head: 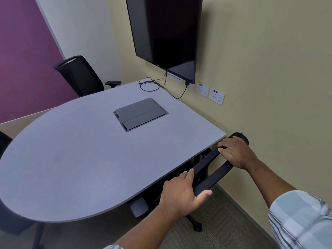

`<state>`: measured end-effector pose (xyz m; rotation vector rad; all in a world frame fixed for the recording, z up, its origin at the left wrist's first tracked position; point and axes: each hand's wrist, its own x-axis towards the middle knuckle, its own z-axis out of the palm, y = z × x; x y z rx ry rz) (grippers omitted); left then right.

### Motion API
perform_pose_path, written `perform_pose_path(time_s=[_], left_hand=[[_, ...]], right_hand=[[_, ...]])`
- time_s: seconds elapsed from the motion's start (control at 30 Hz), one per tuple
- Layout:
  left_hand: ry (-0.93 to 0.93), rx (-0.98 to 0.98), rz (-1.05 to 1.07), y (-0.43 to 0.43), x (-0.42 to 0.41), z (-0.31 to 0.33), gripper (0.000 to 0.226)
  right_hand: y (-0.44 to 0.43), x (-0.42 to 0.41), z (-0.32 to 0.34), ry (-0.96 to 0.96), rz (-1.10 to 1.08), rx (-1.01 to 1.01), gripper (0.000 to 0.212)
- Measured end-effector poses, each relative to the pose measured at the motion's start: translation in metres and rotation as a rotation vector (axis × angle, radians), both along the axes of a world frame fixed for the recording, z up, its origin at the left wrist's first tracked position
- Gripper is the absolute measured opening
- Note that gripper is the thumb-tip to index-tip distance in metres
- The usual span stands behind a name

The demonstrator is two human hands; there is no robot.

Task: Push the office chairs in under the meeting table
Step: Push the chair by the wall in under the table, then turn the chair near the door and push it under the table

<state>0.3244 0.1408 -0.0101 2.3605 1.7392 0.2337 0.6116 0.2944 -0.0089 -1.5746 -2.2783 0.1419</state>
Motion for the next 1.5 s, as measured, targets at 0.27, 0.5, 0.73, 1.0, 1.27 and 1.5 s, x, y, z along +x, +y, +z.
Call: perform_pose_path(time_s=[0.27, 0.5, 0.73, 1.0, 1.27, 1.5], left_hand=[[0.006, 0.013, 0.012, 0.001, 0.006, -0.001, 0.115], [0.016, 0.007, 0.021, -0.004, 0.009, -0.003, 0.117], [0.028, -0.031, 0.021, -0.010, 0.010, 0.005, 0.115], [0.055, -0.129, 0.001, -0.015, -0.007, 0.023, 0.126], [-0.075, 0.012, 0.056, -0.012, -0.075, 0.033, 0.079], [-0.006, 0.088, 0.259, -0.032, -0.207, 0.030, 0.088]], right_hand=[[0.002, 0.003, 0.003, -0.033, -0.009, -0.029, 0.043], [-0.006, 0.003, 0.004, -0.056, -0.026, -0.072, 0.044], [-0.021, -0.003, 0.014, -0.090, -0.044, -0.086, 0.036], [-0.044, -0.027, 0.037, -0.179, -0.126, -0.175, 0.074], [-0.053, -0.099, 0.049, -0.079, -0.148, -0.056, 0.071], [-0.069, -0.222, 0.056, -0.056, -0.038, 0.034, 0.076]])
